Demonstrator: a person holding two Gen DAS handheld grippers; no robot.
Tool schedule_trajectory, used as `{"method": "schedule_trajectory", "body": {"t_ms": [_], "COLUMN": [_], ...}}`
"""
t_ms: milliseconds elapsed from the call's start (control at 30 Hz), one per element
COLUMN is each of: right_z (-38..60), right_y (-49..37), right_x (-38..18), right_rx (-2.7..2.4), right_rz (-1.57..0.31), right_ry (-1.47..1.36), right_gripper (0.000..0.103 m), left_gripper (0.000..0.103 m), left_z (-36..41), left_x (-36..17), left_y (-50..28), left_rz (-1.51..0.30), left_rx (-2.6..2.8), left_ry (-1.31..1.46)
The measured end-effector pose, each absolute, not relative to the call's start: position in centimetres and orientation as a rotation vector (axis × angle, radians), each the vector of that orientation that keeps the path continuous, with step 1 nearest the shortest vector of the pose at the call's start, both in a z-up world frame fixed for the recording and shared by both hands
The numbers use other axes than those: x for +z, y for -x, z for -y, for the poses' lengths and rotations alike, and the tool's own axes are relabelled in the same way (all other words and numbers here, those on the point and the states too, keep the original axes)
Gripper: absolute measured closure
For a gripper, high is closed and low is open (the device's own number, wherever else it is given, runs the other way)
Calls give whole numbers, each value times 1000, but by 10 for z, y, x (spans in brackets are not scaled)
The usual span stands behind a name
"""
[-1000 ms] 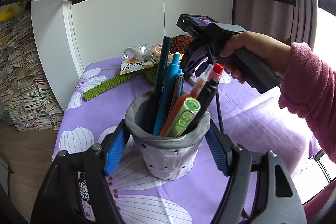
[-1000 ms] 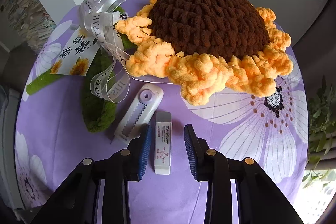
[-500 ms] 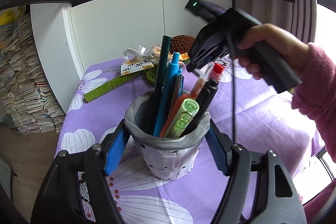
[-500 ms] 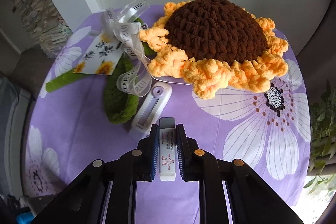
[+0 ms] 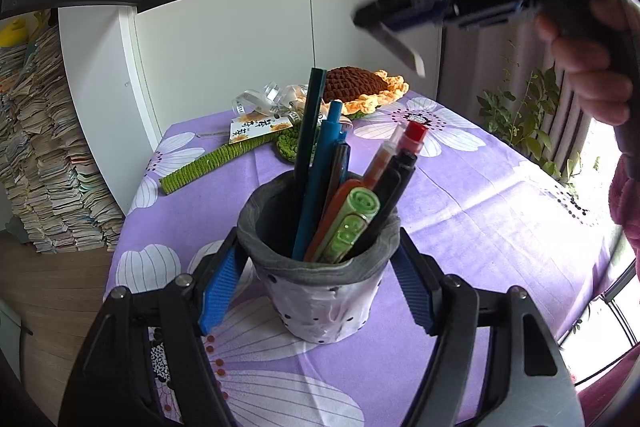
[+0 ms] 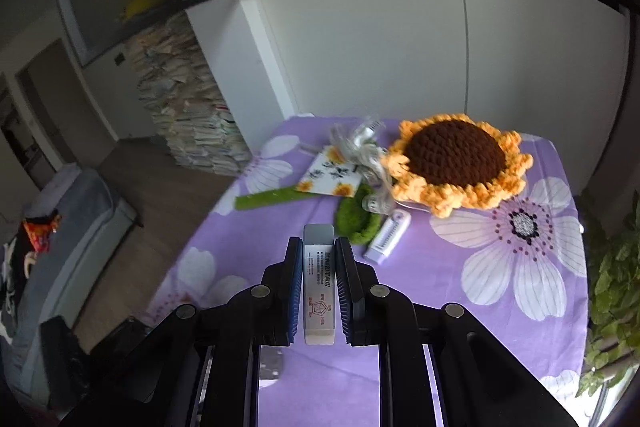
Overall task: Organize stationery
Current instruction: 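Lift the white eraser and drop it into the pen holder cup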
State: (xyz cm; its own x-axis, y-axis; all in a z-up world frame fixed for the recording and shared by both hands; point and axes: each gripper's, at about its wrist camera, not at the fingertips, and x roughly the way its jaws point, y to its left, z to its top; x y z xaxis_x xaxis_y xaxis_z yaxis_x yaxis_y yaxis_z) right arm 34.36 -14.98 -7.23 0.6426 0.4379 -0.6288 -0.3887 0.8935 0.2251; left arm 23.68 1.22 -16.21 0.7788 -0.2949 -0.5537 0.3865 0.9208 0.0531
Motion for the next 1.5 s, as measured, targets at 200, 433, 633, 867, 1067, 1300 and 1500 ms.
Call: {"method": "schedule_trajectory", "body": {"t_ms": [200, 433, 633, 867, 1067, 1300, 1500], "right_z": [113, 81, 82, 86, 90, 97, 97], "right_y": [-311, -317, -325, -311, -306, -303, -304], "right_x": [-56, -93, -112, -115, -114, -113, -116], "right_rx": [737, 850, 867, 861, 845, 811, 807], "right_rz": [-653, -684, -688, -633, -631, -649, -673], "right_ry": [-88, -76, -102, -68, -55, -41, -23], "right_gripper": [86, 86, 86, 86, 86, 86, 86], "left_gripper": [32, 32, 32, 32, 32, 32, 31], "left_z": [-14, -14, -15, -14, -13, -14, -14], "left_x": [-162, -163, -163, -164, -163, -164, -163], "left_y": [-237, -237, -238, -238, -237, -237, -238], "left_rz": [-570, -568, -568, -568, -569, -569, -570], "left_rx": [-374, -381, -384, -384, -380, -379, -380], "left_ry": [-162, -162, -160, -160, -160, -158, -160]}}
